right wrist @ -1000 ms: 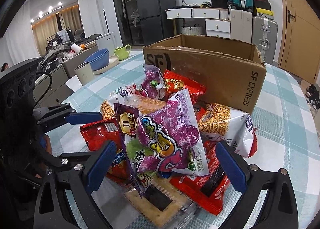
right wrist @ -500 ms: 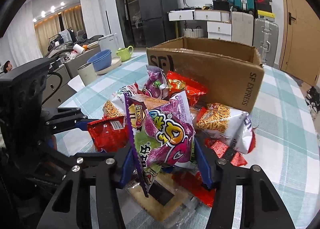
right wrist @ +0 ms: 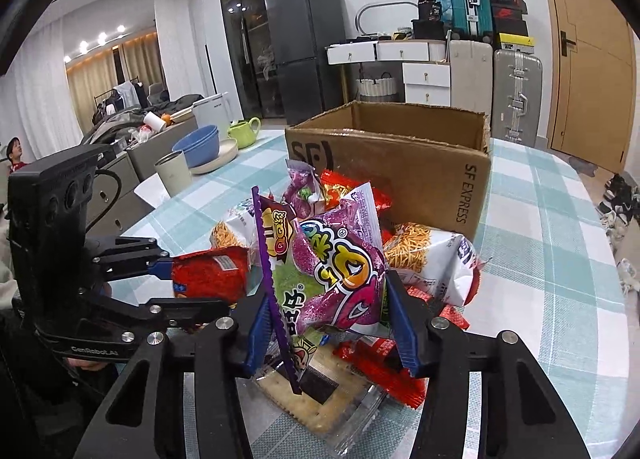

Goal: Organize snacks
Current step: 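Grasp the red chip bag with the left gripper while the right grasps the purple candy bag, then lift the red chip bag with the left gripper while the right carries the purple bag over the box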

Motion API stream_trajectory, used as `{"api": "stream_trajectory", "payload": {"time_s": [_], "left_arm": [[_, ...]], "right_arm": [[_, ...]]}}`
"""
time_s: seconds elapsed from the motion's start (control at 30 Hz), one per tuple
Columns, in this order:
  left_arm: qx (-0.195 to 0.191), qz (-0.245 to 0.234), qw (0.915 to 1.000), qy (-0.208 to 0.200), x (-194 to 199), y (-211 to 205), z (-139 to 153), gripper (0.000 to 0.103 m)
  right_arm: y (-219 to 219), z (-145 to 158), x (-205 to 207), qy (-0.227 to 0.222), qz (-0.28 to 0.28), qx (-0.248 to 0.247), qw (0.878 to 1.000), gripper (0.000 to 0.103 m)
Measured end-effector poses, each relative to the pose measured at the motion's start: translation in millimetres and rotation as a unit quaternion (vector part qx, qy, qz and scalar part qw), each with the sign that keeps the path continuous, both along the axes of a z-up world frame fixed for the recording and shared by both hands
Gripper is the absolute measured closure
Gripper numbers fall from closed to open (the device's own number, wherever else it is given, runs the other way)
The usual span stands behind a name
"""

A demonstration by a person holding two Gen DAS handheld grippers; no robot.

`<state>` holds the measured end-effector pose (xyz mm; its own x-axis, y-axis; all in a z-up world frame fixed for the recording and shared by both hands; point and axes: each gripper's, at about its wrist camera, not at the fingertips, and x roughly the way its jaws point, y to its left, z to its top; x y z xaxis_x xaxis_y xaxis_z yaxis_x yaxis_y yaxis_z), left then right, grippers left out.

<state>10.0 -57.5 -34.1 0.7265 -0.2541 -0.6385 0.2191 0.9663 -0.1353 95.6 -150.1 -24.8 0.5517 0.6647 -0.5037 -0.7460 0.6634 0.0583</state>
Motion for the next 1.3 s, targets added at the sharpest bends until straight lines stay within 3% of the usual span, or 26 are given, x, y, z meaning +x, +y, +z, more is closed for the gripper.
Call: {"api": "stream_trajectory", "payload": {"time_s": [0.6, 1.3], "left_arm": [[0.007, 0.029, 0.9986, -0.044, -27, -1, 41, 0.067], [0.029, 0.118, 0.9906, -0.064, 31, 24, 82, 0.067]], "right_arm": [[-21, 25, -12, -0.023, -0.023, 0.035, 0.999, 0.051], [-20, 63, 10, -0.042, -0.05, 0.062, 0.996, 0.051]]}}
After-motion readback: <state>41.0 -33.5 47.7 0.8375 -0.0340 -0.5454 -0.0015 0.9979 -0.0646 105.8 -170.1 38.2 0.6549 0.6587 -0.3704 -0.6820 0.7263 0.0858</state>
